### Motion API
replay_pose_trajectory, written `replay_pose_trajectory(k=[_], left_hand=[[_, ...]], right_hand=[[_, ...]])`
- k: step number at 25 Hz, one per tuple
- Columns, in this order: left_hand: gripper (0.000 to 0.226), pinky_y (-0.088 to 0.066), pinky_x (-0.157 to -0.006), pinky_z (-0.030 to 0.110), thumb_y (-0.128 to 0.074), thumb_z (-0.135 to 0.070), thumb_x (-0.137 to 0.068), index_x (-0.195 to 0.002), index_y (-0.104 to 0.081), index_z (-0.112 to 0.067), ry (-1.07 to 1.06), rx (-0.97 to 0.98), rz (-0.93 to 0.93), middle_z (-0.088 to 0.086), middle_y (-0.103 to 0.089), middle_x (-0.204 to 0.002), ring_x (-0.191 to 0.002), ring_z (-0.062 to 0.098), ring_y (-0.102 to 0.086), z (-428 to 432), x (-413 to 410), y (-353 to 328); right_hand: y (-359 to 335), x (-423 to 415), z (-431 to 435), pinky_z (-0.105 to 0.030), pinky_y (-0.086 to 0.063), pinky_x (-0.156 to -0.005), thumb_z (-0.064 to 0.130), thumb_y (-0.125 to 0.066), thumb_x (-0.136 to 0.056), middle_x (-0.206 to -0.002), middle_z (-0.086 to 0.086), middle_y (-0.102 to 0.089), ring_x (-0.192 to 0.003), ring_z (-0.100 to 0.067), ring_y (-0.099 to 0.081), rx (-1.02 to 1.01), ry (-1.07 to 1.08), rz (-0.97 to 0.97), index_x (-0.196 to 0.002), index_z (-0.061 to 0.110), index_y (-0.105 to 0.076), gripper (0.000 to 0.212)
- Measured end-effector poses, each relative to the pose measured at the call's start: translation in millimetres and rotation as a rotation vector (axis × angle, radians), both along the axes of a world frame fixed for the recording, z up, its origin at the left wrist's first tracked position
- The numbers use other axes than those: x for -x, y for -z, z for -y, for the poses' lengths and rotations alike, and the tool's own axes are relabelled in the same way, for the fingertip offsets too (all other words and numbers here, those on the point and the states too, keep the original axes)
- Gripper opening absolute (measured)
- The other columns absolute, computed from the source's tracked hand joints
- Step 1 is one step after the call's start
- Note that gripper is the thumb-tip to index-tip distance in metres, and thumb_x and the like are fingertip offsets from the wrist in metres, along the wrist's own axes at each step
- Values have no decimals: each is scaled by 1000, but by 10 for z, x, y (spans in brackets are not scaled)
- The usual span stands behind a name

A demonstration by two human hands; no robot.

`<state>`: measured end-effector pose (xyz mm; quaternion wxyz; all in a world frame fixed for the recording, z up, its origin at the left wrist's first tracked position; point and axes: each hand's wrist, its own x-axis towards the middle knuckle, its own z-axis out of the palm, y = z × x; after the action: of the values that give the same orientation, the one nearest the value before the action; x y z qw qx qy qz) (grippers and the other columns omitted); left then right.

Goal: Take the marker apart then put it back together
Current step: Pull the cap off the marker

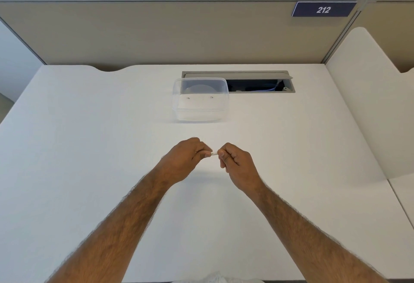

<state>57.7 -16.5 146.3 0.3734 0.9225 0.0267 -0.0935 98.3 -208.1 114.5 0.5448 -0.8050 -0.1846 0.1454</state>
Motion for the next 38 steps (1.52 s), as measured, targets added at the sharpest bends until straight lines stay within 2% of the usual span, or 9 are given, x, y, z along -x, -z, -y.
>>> replay_pose_trajectory(k=[5,12,14,17,22,25,30,35,38], left_hand=[[13,-38,-65,23,-68,-28,-95,-83,-63,-29,-14,-21,97,-10,-53,-83,-76,4,-54,-5,-11,23],[14,-39,-67,20,-74,-32,-91,-87,-61,-32,-17,-2,70,-15,-54,-90,-77,2,-53,-38,-40,59],[13,-37,-69,22,-68,-29,-96,-85,-62,-31,18,-10,82,-14,-54,-86,-76,1,-53,-47,-58,62],[16,-41,-67,26,-72,-27,-93,-84,-58,-28,-6,-49,102,-12,-52,-87,-78,5,-53,-34,-44,72],[16,-41,-65,25,-73,-35,-91,-88,-59,-29,-3,-46,71,-11,-57,-86,-78,7,-53,-56,-52,95],[15,-42,-70,28,-63,-33,-99,-94,-68,-20,19,-47,59,-9,-57,-85,-79,8,-55,-49,-61,93],[14,-46,-65,31,-69,-33,-94,-89,-57,-29,-2,-143,118,-11,-55,-86,-76,8,-54,-39,-37,71],[18,-46,-67,34,-73,-33,-90,-86,-56,-30,1,-73,86,-10,-56,-83,-77,9,-54,-57,-59,68],[19,-45,-66,32,-73,-33,-89,-84,-55,-32,-2,-73,91,-11,-57,-82,-77,8,-54,-70,-62,69]], right_hand=[[26,-12,-9,-29,-40,-65,16,-51,-104,-65,6,-60,-58,-10,-47,1,-5,-24,-76,23,-55,29],[51,-18,-23,-30,-41,-70,18,-50,-105,-66,4,-63,-58,-14,-51,-3,-5,-78,-76,21,-57,29],[41,-27,-23,-32,-43,-66,17,-51,-104,-66,5,-63,-58,-14,-51,-6,-1,-84,-77,23,-57,29],[30,-38,-41,-34,-43,-60,18,-50,-104,-66,6,-63,-58,-15,-50,-21,-5,-97,-76,22,-56,29],[57,-59,-66,-33,-44,-60,18,-51,-104,-65,5,-63,-58,-16,-51,-31,-8,-144,-81,14,-59,25],[50,-68,-56,-28,-43,-57,18,-50,-105,-67,2,-64,-57,-17,-51,-41,-18,-177,-83,10,-59,25],[11,-67,-48,-16,-38,-50,20,-49,-106,-67,-2,-65,-56,-18,-50,-44,-35,-237,-83,9,-58,27],[-29,-96,-21,-22,-44,-53,25,-58,-102,-72,-7,-68,-58,-18,-56,-96,-13,-297,-92,7,-65,22],[-39,-110,-10,-29,-51,-58,10,-67,-95,-78,-9,-73,-63,-20,-64,-179,31,-335,-97,6,-69,4]])
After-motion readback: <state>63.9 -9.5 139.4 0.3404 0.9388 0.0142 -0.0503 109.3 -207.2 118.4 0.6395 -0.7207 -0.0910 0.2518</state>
